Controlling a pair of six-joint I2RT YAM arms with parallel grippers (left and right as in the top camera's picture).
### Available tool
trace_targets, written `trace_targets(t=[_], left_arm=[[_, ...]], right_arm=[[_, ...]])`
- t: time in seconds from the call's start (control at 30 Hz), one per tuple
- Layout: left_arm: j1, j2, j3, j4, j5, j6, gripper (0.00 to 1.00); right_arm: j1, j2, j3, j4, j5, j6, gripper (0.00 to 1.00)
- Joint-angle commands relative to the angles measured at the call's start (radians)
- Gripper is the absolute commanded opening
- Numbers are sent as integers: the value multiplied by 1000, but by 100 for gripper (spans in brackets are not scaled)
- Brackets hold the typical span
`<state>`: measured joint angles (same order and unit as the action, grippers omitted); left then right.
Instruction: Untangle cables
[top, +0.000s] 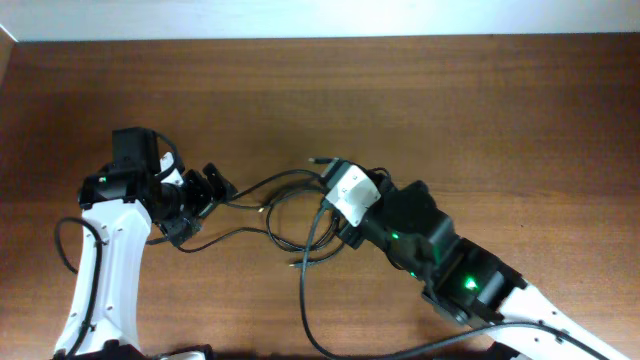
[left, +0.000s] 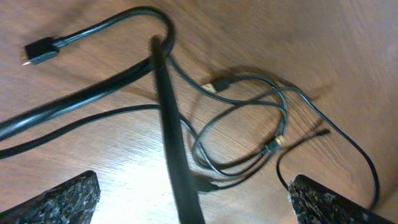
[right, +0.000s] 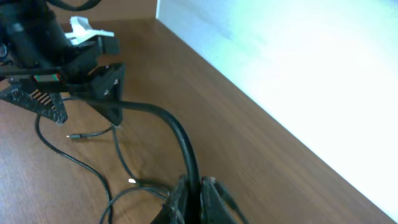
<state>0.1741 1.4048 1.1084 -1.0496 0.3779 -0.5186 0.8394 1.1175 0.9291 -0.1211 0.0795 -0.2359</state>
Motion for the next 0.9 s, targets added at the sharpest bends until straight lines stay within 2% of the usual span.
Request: trace_targets(t=[0.0,0.03,0.07,0.13,0.17,0.27,0.3,0.33,0.37,0.4,0.5,0.53,0.6,0.67,0.73,0.77,0.83,0.87], left_arm=[[-1,4,5,16,259,64,99],[-1,4,5,47,406,64,99],[-1,4,5,106,625,64,99],[-1,4,5,168,812,64,99],[-1,4,5,171,861,64,99],[-1,4,5,175,863,65,99],[-1,4,5,174,775,65,99],[-2,4,5,173,702,65,99],[-2,4,5,147,504,64,99],[-2,4,5,110,401,64,99],[-2,4,5,34,192,66,99],[-3,4,5,30,175,111,99],[-22,4,5,19,178,227,99],[-57,4,5,23,231,379,99],[-119,4,5,34,391,565,99],[-159,4,5,39,425,621,99],[-258,4,5,37,430,739,99],[-320,4,5,39,419,780,99]], right_arm=[[-4,-110,6,-80,47,17,4],[-4,-154,6,-145,74,18,4],[-4,-191,6,-217,127,35,4],[-4,-210,6,-306,170,35,4],[-4,-210,6,-357,202,46,4],[-4,-226,6,-419,404,135,4],[-4,-276,6,-405,494,193,4],[-4,-328,6,-375,501,201,4],[-4,-423,6,-306,513,200,4],[-4,-494,6,-230,561,200,4],[-4,-613,10,88,596,15,4],[-4,-603,50,93,622,0,4],[-3,-546,184,5,645,5,4],[-3,-420,410,-189,644,8,4],[-3,-250,686,-423,667,39,4],[-3,-162,823,-522,667,43,4],[-3,27,1142,-685,698,58,4],[-3,97,1270,-707,716,1,4]])
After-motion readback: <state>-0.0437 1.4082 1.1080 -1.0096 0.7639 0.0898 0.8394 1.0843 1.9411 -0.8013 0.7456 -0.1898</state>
